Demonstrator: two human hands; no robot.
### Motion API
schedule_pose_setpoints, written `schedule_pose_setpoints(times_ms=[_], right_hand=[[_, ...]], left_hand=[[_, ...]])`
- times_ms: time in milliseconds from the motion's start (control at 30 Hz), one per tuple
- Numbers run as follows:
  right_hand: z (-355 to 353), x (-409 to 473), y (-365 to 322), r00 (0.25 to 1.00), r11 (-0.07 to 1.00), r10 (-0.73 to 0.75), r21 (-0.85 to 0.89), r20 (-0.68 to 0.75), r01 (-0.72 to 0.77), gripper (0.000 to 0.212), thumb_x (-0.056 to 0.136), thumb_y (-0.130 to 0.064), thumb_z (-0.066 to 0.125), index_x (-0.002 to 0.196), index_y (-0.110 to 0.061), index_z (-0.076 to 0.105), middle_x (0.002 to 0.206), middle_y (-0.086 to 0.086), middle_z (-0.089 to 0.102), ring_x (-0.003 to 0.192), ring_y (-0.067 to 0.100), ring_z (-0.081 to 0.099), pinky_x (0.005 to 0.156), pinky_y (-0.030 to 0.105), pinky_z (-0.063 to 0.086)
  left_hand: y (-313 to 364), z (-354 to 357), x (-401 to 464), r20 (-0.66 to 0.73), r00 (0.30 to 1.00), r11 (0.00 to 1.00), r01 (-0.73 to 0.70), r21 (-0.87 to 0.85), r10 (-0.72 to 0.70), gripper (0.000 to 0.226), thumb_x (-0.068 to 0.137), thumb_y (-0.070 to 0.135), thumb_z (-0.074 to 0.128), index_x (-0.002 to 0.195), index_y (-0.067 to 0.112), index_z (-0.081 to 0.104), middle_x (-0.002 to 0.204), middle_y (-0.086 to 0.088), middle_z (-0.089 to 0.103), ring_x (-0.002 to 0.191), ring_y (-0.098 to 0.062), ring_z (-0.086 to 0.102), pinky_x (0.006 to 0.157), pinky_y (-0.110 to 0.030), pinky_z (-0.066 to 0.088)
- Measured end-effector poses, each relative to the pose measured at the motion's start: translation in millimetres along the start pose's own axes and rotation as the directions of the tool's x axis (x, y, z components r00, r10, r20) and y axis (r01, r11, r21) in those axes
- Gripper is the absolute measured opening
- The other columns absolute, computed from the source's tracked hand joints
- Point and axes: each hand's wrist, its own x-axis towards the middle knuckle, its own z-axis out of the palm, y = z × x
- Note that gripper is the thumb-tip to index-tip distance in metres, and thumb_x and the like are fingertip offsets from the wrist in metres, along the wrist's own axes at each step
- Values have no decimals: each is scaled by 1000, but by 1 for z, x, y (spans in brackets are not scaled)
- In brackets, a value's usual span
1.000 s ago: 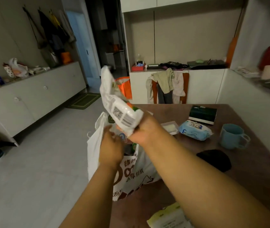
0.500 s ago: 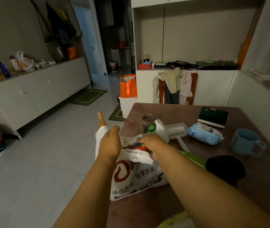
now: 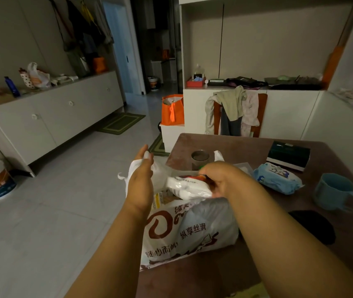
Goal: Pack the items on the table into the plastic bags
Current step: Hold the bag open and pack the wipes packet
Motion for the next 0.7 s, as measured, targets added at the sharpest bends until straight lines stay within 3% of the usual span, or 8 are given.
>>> schedule_pose_setpoints(times_ms=[167,300,367,433,467,567,633,700], right_hand=[[7,8,0,997,998,-67,9,25,67,21,94,-2,49,73,-2,51,76,15,57,70,26,58,80,46,52],[9,40,7,988,932,-124,-352,-98,82,17,93,-15,51,78,-8,56,77,7,57,67,19,56,84,39,54],[-4,53,8,836,819,-401,-556,-374,144,21,88,-21,56,104,-7,56,103,11,60,94,27,60,84,40,51],[-18,60,7,620,804,-517,-582,-590,117,57,82,-31,67,128,-9,41,130,14,49,118,33,50,92,42,46],[-24,64,6,613,825,-492,-556,-618,101,67,79,-35,70,131,-11,36,134,14,45,121,33,46,96,43,44],[-31,80,6,799,915,-283,-399,-531,59,67,82,-27,68,136,-12,32,134,13,49,119,34,50,98,45,46],[-34,86,4,841,944,-293,-279,-456,177,61,89,-10,60,141,-12,30,137,16,49,116,34,55,94,40,48],[-37,82,-7,848,934,-318,11,-423,356,64,89,2,56,145,-15,30,135,16,52,101,29,64,81,33,52]], left_hand=[[-9,3,0,89,992,994,-96,55,91,53,94,57,22,142,38,36,148,9,39,133,-17,37,102,-33,30],[-12,8,-3,134,981,987,-150,52,142,59,89,65,24,137,37,44,132,19,50,119,0,48,92,-19,41],[-13,7,-3,116,983,988,-149,52,142,60,86,67,23,134,39,47,136,18,49,123,-7,45,90,-23,39],[-13,5,-3,99,982,983,-167,78,159,59,86,67,21,131,41,49,130,24,51,118,-2,47,83,-17,38],[-13,5,-3,98,981,981,-174,88,165,58,86,66,21,130,42,49,126,28,52,114,1,49,80,-14,38],[-13,6,-3,97,979,976,-187,108,177,55,85,65,19,125,45,51,121,34,51,110,7,47,76,-9,37],[-12,6,-3,97,979,975,-189,120,178,51,87,65,19,123,48,50,118,36,50,107,11,46,72,-5,38],[-11,6,-1,88,979,974,-193,121,183,52,88,63,19,125,45,50,118,32,51,105,10,47,71,-6,37]])
